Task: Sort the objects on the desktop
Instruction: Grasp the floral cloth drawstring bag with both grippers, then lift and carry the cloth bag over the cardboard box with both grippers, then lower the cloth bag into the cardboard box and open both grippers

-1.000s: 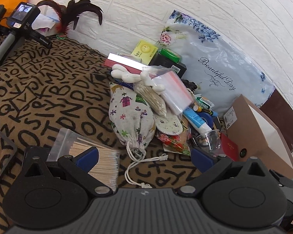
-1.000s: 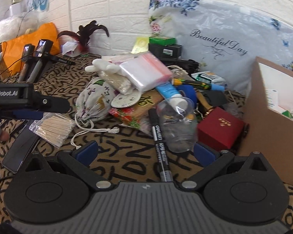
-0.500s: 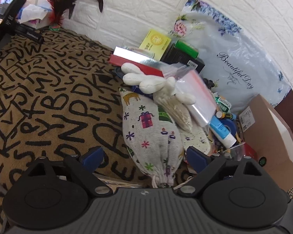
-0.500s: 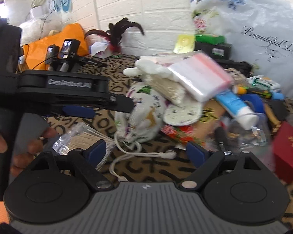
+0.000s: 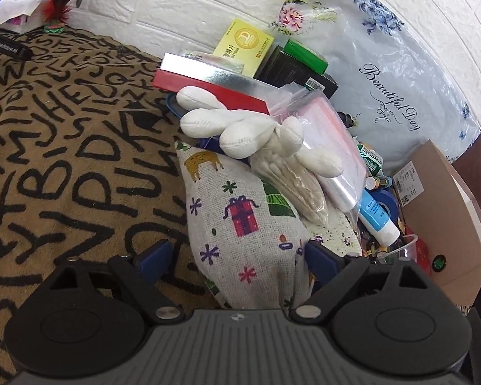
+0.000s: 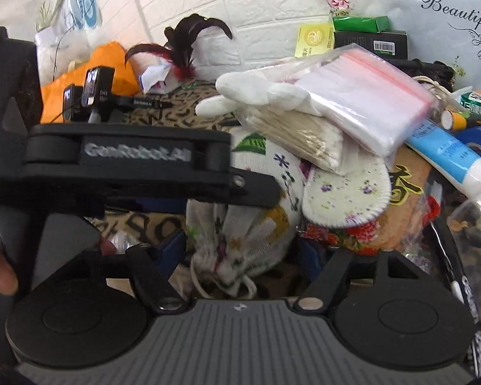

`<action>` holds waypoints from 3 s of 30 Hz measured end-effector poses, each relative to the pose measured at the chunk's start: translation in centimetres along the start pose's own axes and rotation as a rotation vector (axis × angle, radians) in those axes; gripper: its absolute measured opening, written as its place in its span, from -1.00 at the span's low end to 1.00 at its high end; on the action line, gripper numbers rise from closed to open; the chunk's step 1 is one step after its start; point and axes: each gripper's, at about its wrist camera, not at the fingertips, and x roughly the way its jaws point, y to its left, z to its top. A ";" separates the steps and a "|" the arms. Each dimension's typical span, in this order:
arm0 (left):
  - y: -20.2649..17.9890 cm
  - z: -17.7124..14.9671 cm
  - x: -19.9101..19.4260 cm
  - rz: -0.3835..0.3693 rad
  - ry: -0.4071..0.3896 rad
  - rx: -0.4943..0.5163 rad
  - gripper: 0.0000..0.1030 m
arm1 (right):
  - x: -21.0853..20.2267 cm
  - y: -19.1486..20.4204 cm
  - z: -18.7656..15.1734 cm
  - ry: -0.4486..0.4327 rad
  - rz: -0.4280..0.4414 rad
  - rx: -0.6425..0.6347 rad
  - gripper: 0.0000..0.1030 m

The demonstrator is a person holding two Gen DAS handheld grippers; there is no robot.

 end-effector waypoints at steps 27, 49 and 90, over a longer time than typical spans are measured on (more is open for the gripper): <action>-10.4 -2.0 -10.3 -0.061 -0.139 0.087 0.03 | -12.2 0.9 0.3 -0.106 0.100 0.002 -0.15; -33.6 1.6 -5.5 -0.448 -0.202 0.300 0.02 | -30.7 -13.7 3.2 -0.459 -0.255 0.031 -0.16; -41.3 -1.5 11.3 -0.457 0.120 0.360 0.95 | -29.9 -30.3 0.8 -0.262 -0.560 0.152 0.77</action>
